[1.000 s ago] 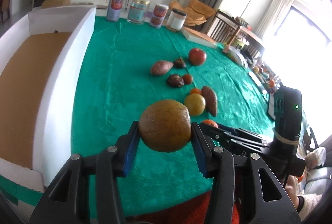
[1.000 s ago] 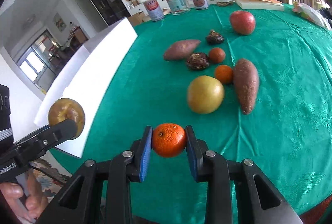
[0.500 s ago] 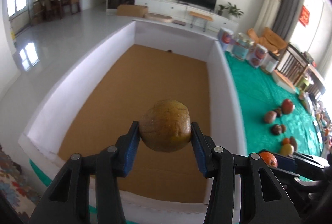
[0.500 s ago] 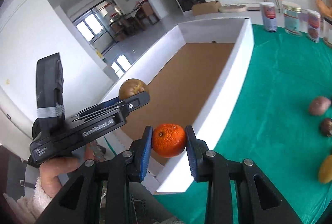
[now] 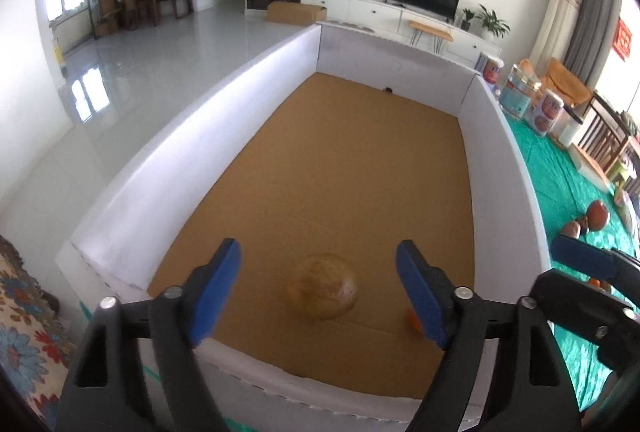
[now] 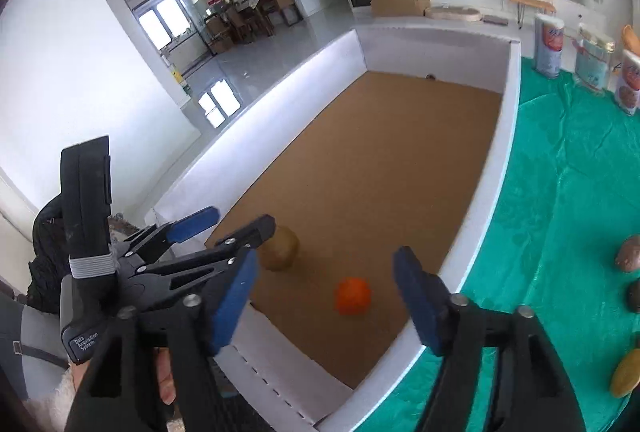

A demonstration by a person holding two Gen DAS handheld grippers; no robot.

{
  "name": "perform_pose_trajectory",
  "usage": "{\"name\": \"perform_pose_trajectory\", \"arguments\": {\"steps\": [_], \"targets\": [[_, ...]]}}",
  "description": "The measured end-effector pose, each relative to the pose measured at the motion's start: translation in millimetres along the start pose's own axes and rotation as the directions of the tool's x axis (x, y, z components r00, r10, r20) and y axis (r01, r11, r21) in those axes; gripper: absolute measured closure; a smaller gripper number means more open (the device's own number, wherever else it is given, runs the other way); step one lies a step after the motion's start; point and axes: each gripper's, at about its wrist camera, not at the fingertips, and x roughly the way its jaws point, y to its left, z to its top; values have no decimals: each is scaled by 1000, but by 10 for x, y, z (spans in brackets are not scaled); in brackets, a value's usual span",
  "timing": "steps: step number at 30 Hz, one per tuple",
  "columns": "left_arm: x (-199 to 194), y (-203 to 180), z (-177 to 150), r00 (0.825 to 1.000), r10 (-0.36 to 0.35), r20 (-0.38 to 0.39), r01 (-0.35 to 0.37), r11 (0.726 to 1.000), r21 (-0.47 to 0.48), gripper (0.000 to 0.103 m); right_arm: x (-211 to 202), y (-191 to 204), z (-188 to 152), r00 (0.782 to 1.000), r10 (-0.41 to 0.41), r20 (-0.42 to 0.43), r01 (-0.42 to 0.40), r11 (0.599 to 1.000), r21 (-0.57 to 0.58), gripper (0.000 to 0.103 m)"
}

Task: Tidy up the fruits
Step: 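Withdraw both grippers from the box back over the table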

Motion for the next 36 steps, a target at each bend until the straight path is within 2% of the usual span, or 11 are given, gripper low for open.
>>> {"name": "perform_pose_trajectory", "arguments": {"steps": [5, 10, 12, 14, 17, 19, 21, 25, 27, 31, 36], "targets": [[-244, -276, -21, 998, -41, 46, 39, 998, 57, 11, -598, -397, -293, 990, -103, 97, 98, 994, 56, 15], [-509, -745, -80, 989, -112, 98, 97, 985, 144, 7, -1268, -1132, -895, 937, -323, 135, 298, 939, 174, 8], [-561, -906, -68, 981, -152, 117, 131, 976, 172, 6, -1504, -1505, -1211, 894, -432, 120, 403, 892, 205, 8], [-585, -1049, -58, 976, -174, 134, 145, 969, 203, 5, -1690, -1860, -1515, 835, -543, 91, 513, 827, 230, 8], [-543, -1263, -71, 969, -199, 147, 160, 956, 244, 4, -2002, -2330, -1939, 757, -652, 55, 606, 730, 317, 8], [-434, -1392, -94, 971, -198, 135, 157, 952, 263, 4, -2199, -2592, -2160, 722, -691, 34, 626, 673, 395, 8], [-342, -1507, -127, 977, -164, 134, 120, 950, 287, 4, -2333, -2761, -2348, 701, -713, 24, 626, 632, 456, 8], [-333, -1644, -138, 973, -60, 221, -15, 946, 323, 4, -2401, -2937, -2480, 717, -697, 5, 595, 615, 518, 8], [-287, -1669, -108, 979, -45, 200, -23, 945, 327, 4, -2334, -2980, -2459, 706, -708, -19, 624, 608, 491, 8], [-152, -1676, -128, 993, -47, 109, 9, 946, 324, 4, -2140, -3085, -2462, 721, -690, -65, 633, 617, 468, 8], [-145, -1737, -227, 995, -4, 100, -34, 924, 381, 4, -1978, -3110, -2474, 725, -681, -101, 649, 628, 430, 7]]}}
